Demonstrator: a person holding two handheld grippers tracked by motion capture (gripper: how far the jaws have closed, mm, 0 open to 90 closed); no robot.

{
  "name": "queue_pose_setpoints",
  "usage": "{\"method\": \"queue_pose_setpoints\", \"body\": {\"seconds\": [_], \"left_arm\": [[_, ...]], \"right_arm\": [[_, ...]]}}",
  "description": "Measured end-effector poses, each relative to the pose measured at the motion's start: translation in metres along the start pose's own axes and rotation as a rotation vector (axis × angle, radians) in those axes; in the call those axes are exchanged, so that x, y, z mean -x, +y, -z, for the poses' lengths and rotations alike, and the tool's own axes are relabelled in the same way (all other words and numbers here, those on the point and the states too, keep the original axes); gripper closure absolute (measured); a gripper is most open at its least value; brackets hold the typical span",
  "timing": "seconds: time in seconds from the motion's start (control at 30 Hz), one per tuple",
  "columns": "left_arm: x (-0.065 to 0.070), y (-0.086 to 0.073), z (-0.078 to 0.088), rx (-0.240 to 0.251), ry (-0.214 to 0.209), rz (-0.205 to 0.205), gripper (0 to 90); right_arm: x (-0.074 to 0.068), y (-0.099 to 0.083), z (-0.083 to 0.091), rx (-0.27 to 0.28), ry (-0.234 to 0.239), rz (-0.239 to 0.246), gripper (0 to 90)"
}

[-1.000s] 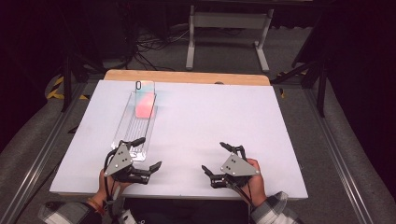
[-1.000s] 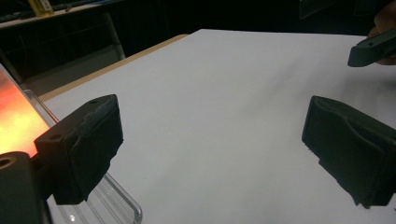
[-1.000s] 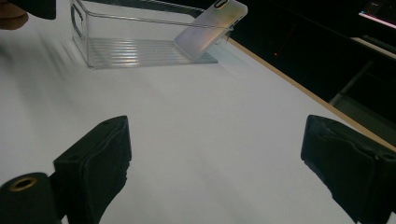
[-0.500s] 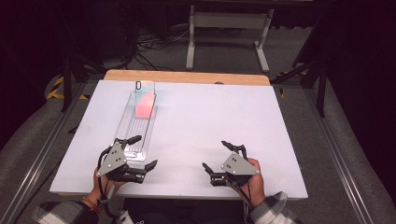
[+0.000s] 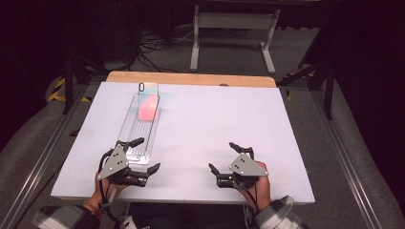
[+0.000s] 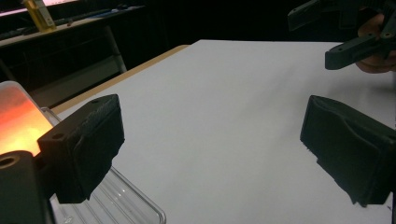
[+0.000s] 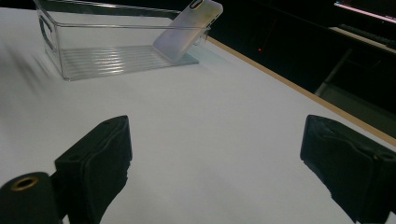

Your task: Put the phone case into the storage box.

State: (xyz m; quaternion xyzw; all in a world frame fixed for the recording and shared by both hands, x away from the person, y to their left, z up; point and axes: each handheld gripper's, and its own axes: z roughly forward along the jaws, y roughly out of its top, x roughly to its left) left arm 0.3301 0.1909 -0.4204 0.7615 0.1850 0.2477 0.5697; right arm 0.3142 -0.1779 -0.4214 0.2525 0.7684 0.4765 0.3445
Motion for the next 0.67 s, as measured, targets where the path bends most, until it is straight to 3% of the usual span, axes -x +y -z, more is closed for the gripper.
{"method": "queue_pose_setpoints", "body": {"seconds": [0.4, 0.5, 0.67], "left_arm": [[-0.0029, 0.0004, -0.0005, -0.011, 0.004, -0.024, 6.6], [-0.0034, 0.0019, 0.0014, -0.001, 0.005, -0.007, 6.5], [-0.0053, 0.0030, 0.0023, 0.007, 0.011, -0.009, 6.5]], "right_arm": [[0.0002, -0.0024, -0.0026, -0.023, -0.007, 0.019, 9.6], [-0.0003, -0.0038, -0.0034, -0.034, -0.005, 0.025, 9.6], [0.0027, -0.0052, -0.0026, -0.029, -0.007, 0.003, 9.6]]}}
